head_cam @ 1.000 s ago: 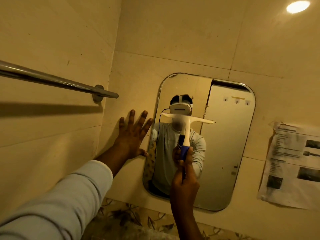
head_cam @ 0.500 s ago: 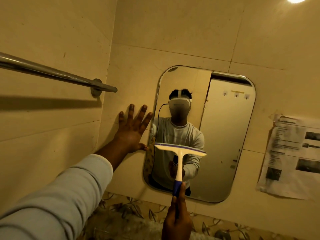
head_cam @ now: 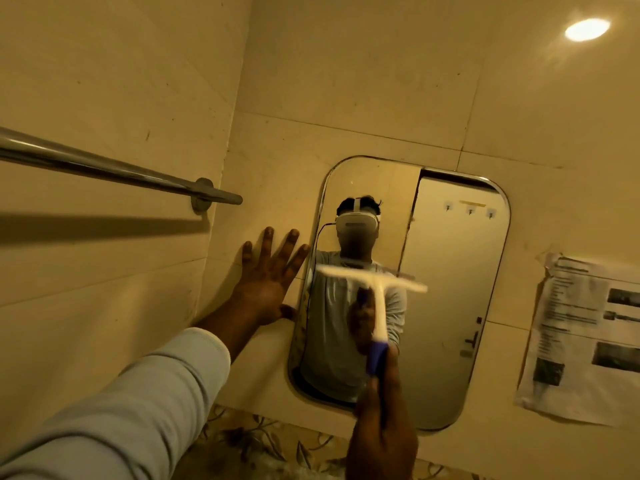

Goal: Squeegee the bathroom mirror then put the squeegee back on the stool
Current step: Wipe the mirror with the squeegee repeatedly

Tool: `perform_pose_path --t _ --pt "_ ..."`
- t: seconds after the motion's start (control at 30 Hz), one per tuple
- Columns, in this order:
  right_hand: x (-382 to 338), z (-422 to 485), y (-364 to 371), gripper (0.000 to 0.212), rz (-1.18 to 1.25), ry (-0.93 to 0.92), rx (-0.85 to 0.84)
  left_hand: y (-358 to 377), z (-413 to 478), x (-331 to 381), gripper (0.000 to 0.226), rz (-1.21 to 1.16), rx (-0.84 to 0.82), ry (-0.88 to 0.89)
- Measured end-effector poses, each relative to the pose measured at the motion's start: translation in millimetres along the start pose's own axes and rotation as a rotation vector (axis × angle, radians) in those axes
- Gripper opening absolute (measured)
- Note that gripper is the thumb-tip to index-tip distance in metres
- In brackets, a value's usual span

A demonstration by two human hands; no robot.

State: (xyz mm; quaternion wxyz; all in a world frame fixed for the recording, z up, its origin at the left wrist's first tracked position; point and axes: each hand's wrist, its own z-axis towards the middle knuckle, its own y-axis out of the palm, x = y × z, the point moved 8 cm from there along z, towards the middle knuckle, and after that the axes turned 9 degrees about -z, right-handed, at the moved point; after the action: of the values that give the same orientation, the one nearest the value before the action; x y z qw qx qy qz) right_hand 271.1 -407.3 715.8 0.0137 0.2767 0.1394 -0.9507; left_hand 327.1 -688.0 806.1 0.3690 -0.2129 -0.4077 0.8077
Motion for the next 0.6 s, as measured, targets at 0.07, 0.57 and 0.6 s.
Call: perform_pose_path --t 0.07,0.57,0.6 --pt "-18 49 -12 0.060 0.176 0.025 0.052 -1 0 1 0.149 -0.009 0.014 0.008" --pt "-39 158 -23 0.065 0.054 0.032 0.147 -1 -1 0 0.145 0.029 0.018 -0.024" --pt "-37 155 -21 0.066 0.037 0.045 0.139 -1 -1 0 0.145 0.028 0.017 -0.025"
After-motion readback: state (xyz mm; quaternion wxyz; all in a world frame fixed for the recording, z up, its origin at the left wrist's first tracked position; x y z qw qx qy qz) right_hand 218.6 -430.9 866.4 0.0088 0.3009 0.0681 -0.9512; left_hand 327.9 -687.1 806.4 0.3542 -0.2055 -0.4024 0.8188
